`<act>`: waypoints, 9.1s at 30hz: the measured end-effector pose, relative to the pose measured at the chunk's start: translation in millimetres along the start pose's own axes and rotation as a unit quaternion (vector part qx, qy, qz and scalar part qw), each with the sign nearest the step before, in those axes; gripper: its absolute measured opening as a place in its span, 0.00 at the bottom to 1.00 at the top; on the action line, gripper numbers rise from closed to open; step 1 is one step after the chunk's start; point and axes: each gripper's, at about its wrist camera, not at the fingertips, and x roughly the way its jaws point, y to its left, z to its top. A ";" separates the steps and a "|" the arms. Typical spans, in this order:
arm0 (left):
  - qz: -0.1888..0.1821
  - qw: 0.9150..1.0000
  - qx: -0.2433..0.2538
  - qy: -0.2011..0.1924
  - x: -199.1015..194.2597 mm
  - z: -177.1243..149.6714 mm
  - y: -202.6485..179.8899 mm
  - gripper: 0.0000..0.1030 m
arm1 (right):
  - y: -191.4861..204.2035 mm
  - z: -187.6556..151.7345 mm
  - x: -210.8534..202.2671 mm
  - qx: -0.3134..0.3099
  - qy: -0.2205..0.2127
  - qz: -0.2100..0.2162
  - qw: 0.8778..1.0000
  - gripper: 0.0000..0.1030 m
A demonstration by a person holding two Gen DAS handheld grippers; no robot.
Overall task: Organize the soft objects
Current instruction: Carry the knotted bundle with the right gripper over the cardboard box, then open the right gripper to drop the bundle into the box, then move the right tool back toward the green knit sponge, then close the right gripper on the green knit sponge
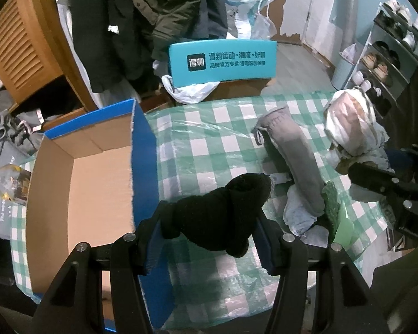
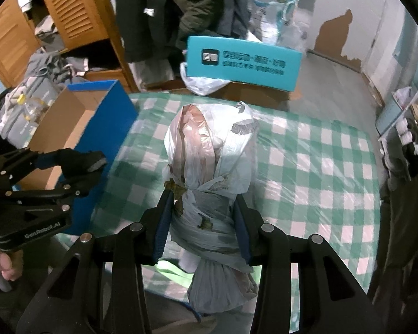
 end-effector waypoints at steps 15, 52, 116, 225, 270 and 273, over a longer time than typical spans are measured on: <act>0.020 0.999 -0.031 -0.015 -14.6 -5.0 43.0 0.56 | 53.0 24.2 8.3 -0.041 -0.002 0.030 0.999 0.40; 0.076 0.987 -0.138 -0.001 -17.9 -52.1 177.8 0.56 | 209.2 69.2 61.4 -0.138 0.033 0.091 0.986 0.40; 0.062 0.992 -0.111 0.014 -16.7 -34.9 136.7 0.80 | 152.4 56.6 47.6 -0.079 0.034 0.066 0.994 0.69; -0.049 0.984 0.071 0.156 106.2 -13.2 -93.3 0.81 | -120.5 -73.2 92.1 0.149 0.117 -0.024 0.982 0.12; -0.097 0.977 0.058 0.178 149.1 -5.4 -117.9 0.90 | -161.7 -88.0 118.7 0.163 0.145 -0.113 0.969 0.44; -0.098 0.978 0.048 0.180 156.1 -2.8 -115.7 0.90 | -165.7 -87.8 116.5 0.168 0.141 -0.118 0.969 0.26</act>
